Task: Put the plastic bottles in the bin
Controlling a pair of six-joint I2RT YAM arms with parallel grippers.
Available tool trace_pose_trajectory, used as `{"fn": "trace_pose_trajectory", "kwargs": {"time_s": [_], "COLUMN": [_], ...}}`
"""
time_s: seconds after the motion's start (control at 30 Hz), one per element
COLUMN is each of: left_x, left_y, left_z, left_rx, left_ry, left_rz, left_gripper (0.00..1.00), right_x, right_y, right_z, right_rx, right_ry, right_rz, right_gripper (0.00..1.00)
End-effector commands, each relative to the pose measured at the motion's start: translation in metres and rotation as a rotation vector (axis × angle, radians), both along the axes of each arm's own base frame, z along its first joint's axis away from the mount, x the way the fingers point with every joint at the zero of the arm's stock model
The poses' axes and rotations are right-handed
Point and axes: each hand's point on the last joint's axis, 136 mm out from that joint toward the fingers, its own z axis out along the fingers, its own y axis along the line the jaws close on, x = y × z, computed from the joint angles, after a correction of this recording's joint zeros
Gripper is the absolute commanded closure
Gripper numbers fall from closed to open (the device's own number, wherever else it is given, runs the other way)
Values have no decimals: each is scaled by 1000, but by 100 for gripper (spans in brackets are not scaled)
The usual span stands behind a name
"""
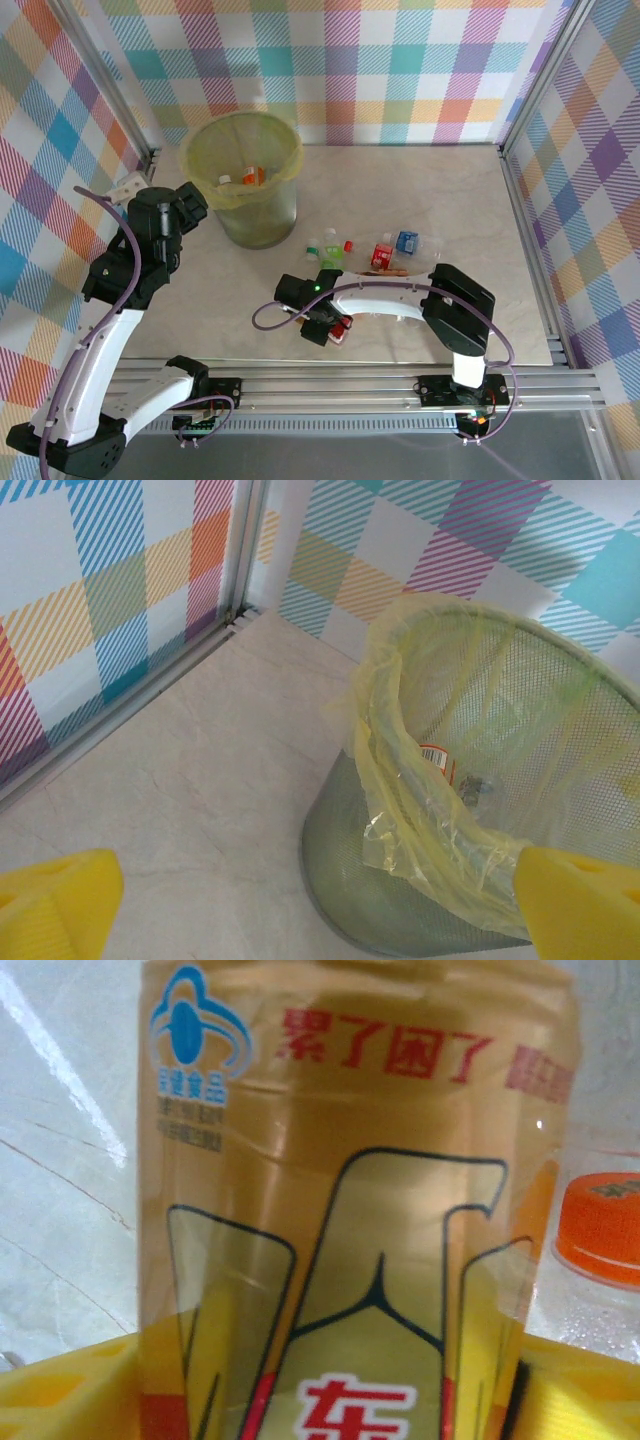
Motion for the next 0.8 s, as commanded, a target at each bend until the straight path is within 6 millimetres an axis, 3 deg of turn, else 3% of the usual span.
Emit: {"fn": "trace_pose_trajectory", "kwargs": {"time_s": [0.0,0.27,0.43,0.63,0.77], "left_x": [-4,0,5,13,18], "left_y": [4,-5,-20,-52,-85], "left_z": [0,3,5,8,11], "left_rx": [-9,-23,-43,-110,-179], "left_ry": [-5,-13,-16,-27,-28], "left_rz": [19,-39,-123,-288,-446], "left_gripper": [0,0,0,0,0], "right_x": [1,4,20,50,76], "right_y": [10,20,21,15,1], "right_z": [18,80,127,183,217], "right_rx": [64,236,362,580,729], "right_ry": [-2,-61,-136,-210,-274], "right_rz": [9,5,-50,-175,-284], "right_gripper": [35,44,46,47,48]}}
